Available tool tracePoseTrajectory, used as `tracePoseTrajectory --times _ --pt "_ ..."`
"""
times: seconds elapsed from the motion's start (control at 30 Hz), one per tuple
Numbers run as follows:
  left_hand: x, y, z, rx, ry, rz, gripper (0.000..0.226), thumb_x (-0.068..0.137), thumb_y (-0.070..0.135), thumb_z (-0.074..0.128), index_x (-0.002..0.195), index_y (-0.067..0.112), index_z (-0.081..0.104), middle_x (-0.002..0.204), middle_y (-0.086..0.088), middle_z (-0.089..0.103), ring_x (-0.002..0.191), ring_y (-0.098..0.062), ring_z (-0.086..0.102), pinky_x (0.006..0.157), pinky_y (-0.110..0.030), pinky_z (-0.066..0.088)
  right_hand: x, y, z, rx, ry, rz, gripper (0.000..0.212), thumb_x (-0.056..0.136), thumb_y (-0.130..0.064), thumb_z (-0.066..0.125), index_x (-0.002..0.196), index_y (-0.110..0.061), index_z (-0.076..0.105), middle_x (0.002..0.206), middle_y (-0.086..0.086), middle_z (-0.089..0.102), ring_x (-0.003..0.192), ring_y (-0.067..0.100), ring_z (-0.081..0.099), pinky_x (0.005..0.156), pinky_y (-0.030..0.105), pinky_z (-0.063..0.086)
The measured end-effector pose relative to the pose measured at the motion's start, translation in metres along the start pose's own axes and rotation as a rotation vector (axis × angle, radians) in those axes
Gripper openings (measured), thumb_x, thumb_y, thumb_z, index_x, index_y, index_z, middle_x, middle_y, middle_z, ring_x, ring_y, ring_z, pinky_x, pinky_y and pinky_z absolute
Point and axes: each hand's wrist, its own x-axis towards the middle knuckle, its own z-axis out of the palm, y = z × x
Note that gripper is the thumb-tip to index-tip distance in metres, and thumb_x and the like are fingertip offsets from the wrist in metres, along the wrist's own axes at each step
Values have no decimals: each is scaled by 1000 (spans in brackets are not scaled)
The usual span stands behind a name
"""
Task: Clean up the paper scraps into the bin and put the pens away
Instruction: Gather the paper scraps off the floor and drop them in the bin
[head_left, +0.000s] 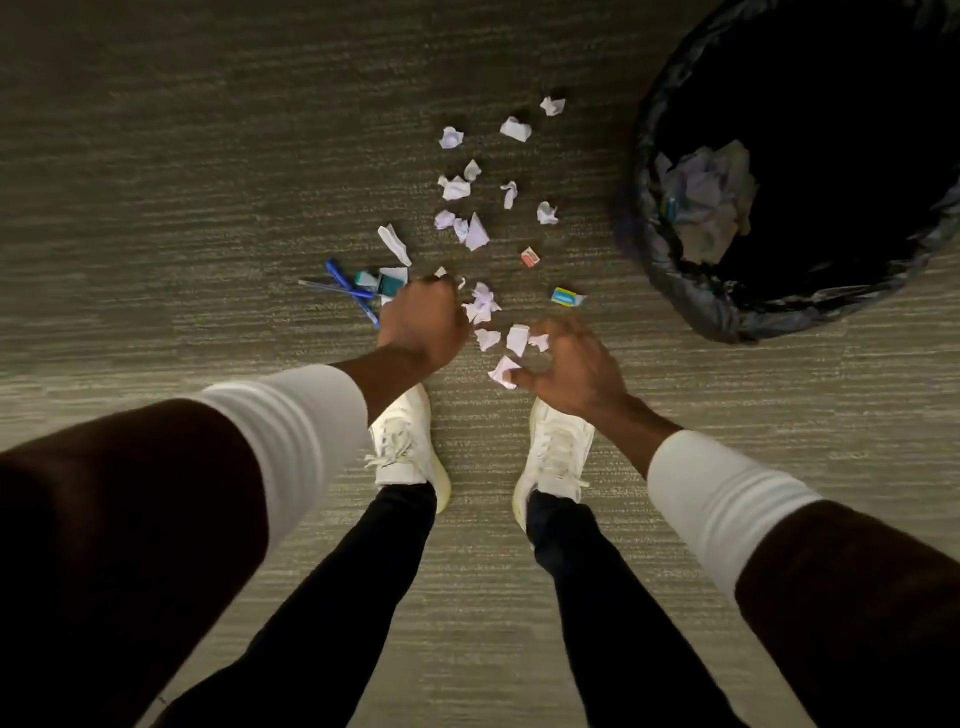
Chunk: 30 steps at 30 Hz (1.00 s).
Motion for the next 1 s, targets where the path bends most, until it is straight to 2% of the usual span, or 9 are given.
tracePoseTrajectory --times 0.13,0.2,0.3,0.47,0.6,0.67,0.77,0.83,1.0 --pt "30 -26 50 98 -73 106 54 94 37 65 138 8 50 139 -18 56 123 -41 62 88 -53 58 52 36 52 -245 -101 89 145 47 -89 77 160 -28 9 167 24 9 155 45 11 107 70 40" --pt "41 -26 71 140 -114 177 76 92 40 68 153 10 34 157 -17 38 146 -40 43 99 -55 55 73 47 67 -356 -41 81 154 43 -95 71 161 -32 -6 168 28 -10 156 51 -4 106 78 33" --pt "62 -27 106 220 -130 298 95 85 45 77 158 18 24 168 -17 18 157 -41 22 106 -57 52 97 55 94 -404 25 50 152 46 -96 70 162 -30 -4 166 33 -11 154 57 -3 106 81 34" --pt "72 -25 151 245 -163 332 108 84 40 83 163 25 11 171 -26 -3 156 -52 16 98 -56 58 96 54 125 -512 75 -9 135 50 -88 75 157 -26 23 165 36 4 151 61 9 106 73 42" --pt "69 -26 164 273 -68 353 61 100 16 56 155 15 32 165 -29 18 151 -50 26 88 -54 62 87 51 141 -616 123 -75 106 57 -69 86 141 -24 40 153 32 31 139 50 37 96 58 53" --pt "67 -30 170 256 -25 380 54 99 7 39 152 15 38 162 -29 26 147 -47 35 93 -51 59 85 52 148 -641 136 -110 94 65 -58 87 140 -26 42 140 29 43 127 43 47 83 51 58" --pt "65 -39 173 308 62 488 51 94 6 55 145 11 53 154 -26 42 139 -41 50 108 -43 52 85 53 150 -630 129 -109 79 76 -39 87 142 -28 44 129 24 46 119 37 51 67 43 61" --pt "67 -46 175 288 103 533 60 89 3 62 148 10 52 153 -22 45 141 -38 49 113 -41 49 86 51 147 -616 103 -107 67 83 -27 82 141 -26 48 130 24 46 120 37 51 70 44 62" --pt "61 -57 167 122 -20 453 71 93 -1 61 157 14 36 159 -20 33 144 -37 41 120 -42 43 89 49 135 -480 63 -140 35 93 -5 60 127 -12 64 133 23 54 116 41 58 90 48 58"
